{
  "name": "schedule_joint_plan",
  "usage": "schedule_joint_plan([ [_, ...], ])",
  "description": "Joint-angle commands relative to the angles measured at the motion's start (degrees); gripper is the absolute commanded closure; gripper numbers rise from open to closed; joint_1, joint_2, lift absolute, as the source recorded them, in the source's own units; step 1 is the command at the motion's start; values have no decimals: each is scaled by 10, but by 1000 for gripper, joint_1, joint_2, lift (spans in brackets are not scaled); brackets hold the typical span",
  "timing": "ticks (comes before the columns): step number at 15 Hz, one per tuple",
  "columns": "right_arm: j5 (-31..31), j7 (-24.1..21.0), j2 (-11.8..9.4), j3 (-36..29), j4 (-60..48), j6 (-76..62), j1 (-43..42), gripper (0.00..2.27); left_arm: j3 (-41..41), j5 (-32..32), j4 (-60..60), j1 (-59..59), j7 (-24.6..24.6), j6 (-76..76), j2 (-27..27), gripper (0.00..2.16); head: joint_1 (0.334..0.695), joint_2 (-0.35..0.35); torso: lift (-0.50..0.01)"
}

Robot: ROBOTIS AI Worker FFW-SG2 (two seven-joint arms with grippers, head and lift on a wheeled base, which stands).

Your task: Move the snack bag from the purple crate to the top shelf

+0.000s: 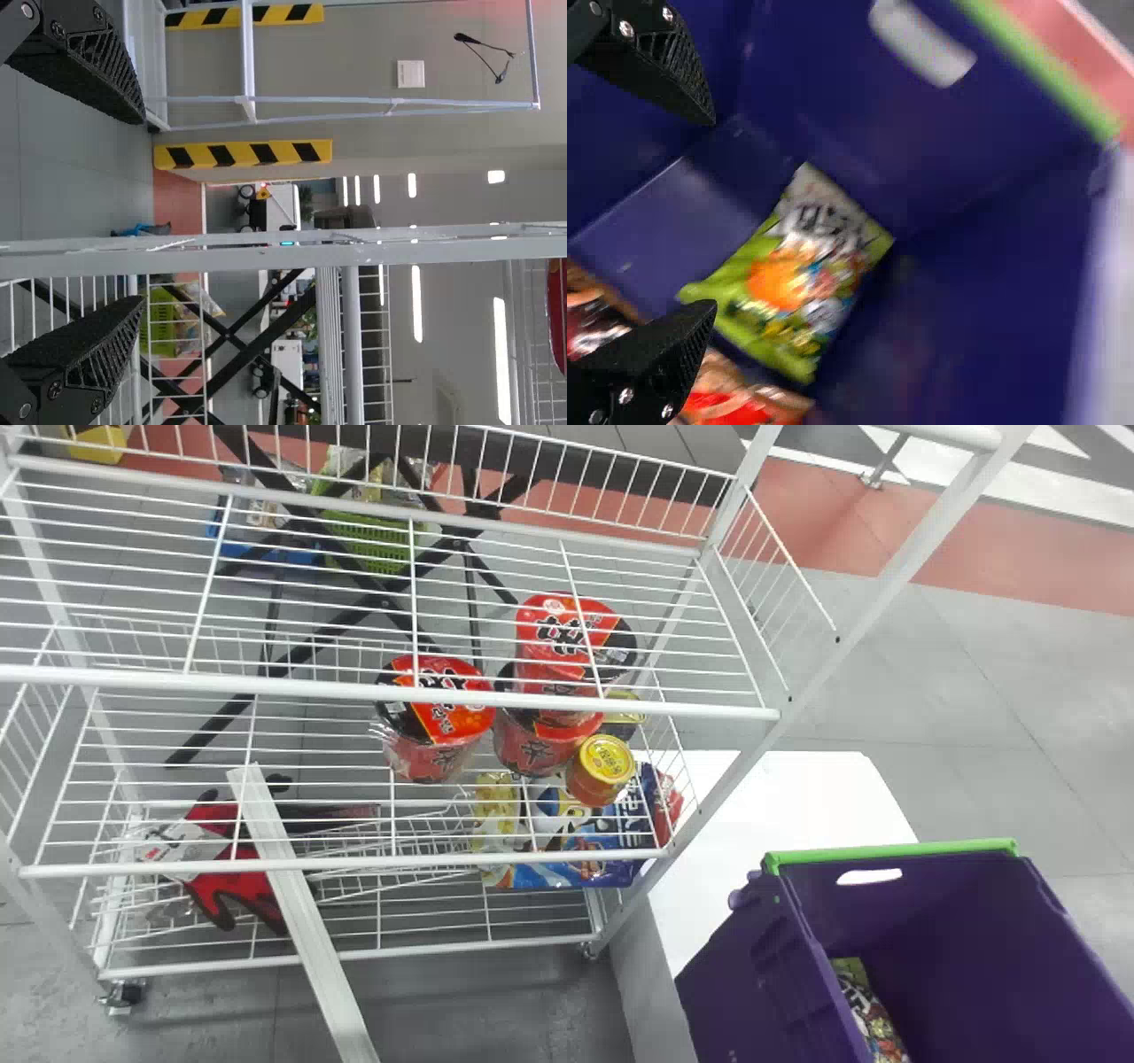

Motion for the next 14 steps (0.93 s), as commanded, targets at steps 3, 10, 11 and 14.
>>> schedule_joint_plan([
  [3, 66, -24, -67, 21, 126, -4, -55, 73, -5, -1, -2, 0, 1, -2, 6, 100, 695, -350, -451],
  [10, 119, -100, -110, 105, 220, -22, -62, 66, -6, 0, 0, 0, 1, -9, 8, 100, 695, -350, -451],
  [11, 133, -105, -128, 109, 240, -4, -73, 66, -7, 0, 0, 0, 1, -9, 8, 100, 695, -350, -451],
  [14, 159, -126, -161, 136, 293, -1, -85, 63, -6, 0, 4, 0, 1, -11, 9, 100, 695, -350, -451],
])
